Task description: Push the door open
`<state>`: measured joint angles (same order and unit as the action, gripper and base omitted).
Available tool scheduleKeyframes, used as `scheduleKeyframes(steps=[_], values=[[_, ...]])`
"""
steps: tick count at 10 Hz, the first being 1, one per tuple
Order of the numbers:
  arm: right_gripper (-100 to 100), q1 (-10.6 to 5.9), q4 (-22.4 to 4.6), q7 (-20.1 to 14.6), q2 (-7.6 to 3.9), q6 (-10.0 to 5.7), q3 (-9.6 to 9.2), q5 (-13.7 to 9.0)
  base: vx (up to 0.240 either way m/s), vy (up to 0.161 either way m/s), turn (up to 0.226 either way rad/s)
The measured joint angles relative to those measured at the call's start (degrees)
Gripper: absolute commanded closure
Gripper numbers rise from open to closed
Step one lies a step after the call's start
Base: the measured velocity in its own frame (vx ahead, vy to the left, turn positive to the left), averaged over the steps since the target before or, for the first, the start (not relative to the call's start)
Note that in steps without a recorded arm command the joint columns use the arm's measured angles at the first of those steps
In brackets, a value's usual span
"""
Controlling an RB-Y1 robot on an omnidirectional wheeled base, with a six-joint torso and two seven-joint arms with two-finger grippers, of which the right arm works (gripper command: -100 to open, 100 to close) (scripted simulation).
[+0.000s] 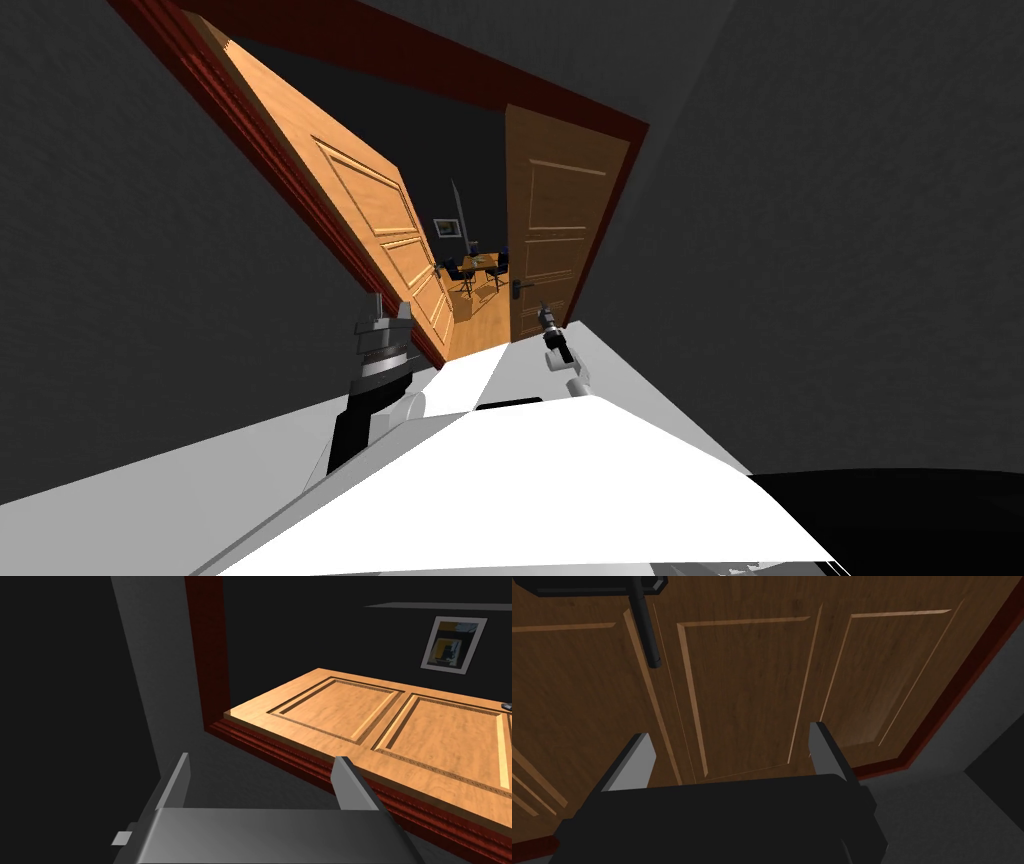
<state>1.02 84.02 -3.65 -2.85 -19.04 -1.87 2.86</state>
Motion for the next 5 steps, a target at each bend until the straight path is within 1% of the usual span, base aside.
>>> scheduleKeyframes(steps=[1,2,3,5], values=[[-100,-0.64,-1.3,0.1,-0.02,0.09,-0.23,-0.2,0.081,-0.062,0.027],[-100,-1.41,-2.8,0.3,0.19,0.04,-0.41,-0.3,0.078,-0.067,0.035],[-100,-2.03,-3.7,0.4,0.23,0.33,-0.64,-0.4,0.065,-0.053,0.015],[-100,-3.22,-5.8,0.7,0.54,0.18,-0.75,-0.6,0.075,-0.059,0.027]])
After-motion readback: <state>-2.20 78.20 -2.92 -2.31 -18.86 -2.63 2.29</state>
